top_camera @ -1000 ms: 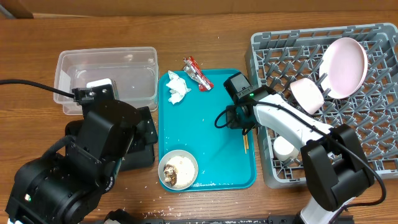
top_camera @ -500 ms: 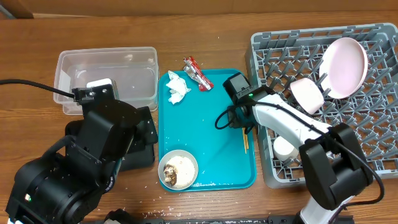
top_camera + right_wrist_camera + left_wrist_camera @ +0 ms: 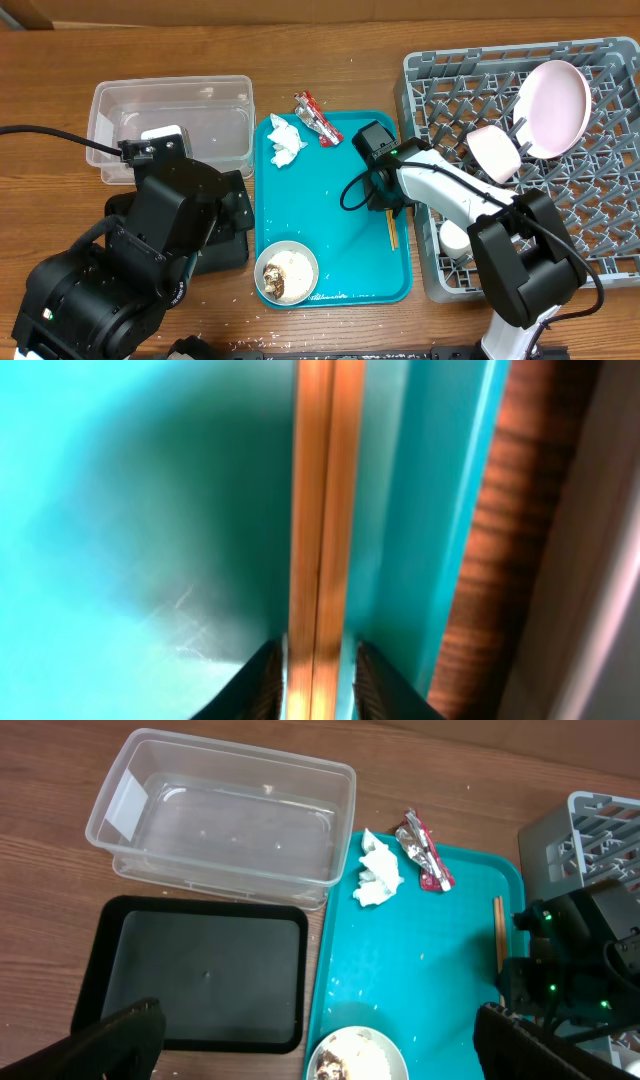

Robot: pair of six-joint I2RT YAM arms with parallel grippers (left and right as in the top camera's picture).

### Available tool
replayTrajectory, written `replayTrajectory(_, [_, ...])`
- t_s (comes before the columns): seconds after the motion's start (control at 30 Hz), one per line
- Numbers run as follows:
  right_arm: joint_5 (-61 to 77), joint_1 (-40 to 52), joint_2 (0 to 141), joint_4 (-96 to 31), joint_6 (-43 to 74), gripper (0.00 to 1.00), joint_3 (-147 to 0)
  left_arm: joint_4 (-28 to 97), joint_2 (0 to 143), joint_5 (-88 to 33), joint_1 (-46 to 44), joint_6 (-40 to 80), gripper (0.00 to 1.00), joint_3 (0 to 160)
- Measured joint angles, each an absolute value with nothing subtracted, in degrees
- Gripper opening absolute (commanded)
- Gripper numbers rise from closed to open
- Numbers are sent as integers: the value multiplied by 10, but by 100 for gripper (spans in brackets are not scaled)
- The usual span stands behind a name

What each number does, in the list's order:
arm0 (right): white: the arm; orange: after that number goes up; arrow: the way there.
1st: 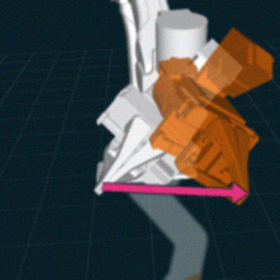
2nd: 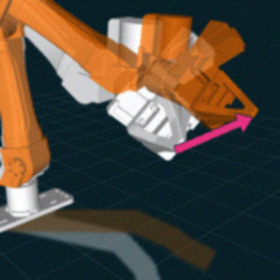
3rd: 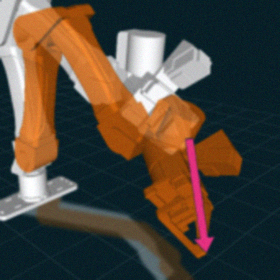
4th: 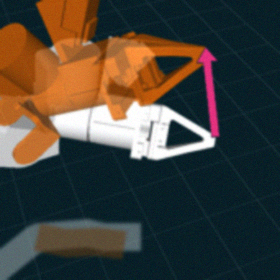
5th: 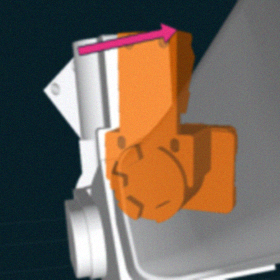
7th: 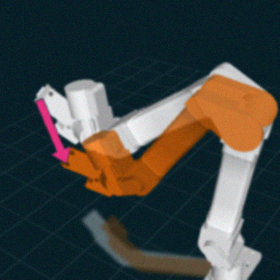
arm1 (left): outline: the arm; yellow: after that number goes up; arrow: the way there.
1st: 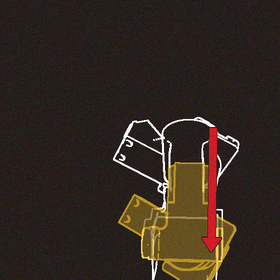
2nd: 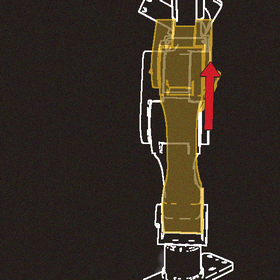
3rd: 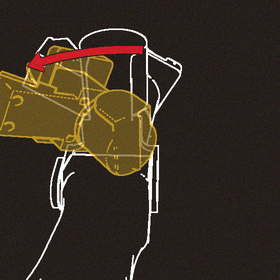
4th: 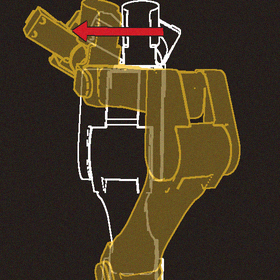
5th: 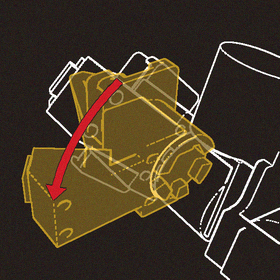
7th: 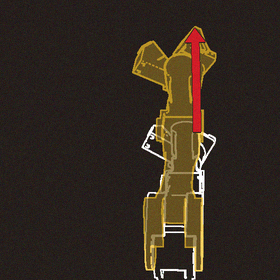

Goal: Sort waste into correct bins and load items into the dishwasher

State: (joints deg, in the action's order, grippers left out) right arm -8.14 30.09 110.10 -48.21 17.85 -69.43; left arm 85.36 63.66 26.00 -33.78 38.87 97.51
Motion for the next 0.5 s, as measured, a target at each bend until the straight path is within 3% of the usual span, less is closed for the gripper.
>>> replayTrajectory(0.27, [-84, 355, 1089, -489, 164, 37, -693, 854, 637, 260, -338, 389, 100, 975])
replayTrajectory(0.5, [-91, 366, 1070, -482, 165, 33, -693, 854, 637, 260, -338, 389, 100, 975])
